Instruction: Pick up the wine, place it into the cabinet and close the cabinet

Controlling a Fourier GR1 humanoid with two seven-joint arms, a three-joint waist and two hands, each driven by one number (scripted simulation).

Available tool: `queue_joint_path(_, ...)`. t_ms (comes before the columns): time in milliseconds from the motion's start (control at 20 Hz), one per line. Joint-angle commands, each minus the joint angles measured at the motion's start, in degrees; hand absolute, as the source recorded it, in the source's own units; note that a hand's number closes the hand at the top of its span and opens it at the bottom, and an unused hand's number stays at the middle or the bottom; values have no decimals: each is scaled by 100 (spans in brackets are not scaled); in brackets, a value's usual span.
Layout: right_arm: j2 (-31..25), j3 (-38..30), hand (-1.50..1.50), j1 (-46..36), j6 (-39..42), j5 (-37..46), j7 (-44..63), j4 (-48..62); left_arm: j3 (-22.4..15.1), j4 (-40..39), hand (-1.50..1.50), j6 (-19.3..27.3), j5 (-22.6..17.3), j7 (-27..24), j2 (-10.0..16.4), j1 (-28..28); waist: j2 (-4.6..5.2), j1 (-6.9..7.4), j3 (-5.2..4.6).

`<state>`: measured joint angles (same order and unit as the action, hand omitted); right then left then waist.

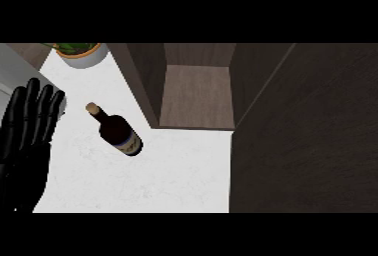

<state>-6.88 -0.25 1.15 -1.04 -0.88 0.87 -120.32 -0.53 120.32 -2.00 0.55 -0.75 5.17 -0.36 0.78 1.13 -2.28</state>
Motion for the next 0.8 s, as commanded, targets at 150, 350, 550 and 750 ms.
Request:
queue_joint_path(150,-13,172,-150,236,152,-9,32,-333,-152,-208,-150,-1034,-944,-218,356,-484,-80,-190,224)
queue_joint_path(350,-24,868,-150,429,737,-631,509,-669,-858,-649,-150,-1459,-2110,337,-160,-310,-70,-275,220)
queue_joint_path(550,-55,936,-150,1059,981,-921,341,-999,-888,185,-150,-1403,-2795,1250,19,-242,-104,-147,234)
queue_joint_path(750,-25,1058,-150,519,592,-771,1450,-1519,-812,645,-150,-871,-3075,2091,43,-664,-86,-111,228)
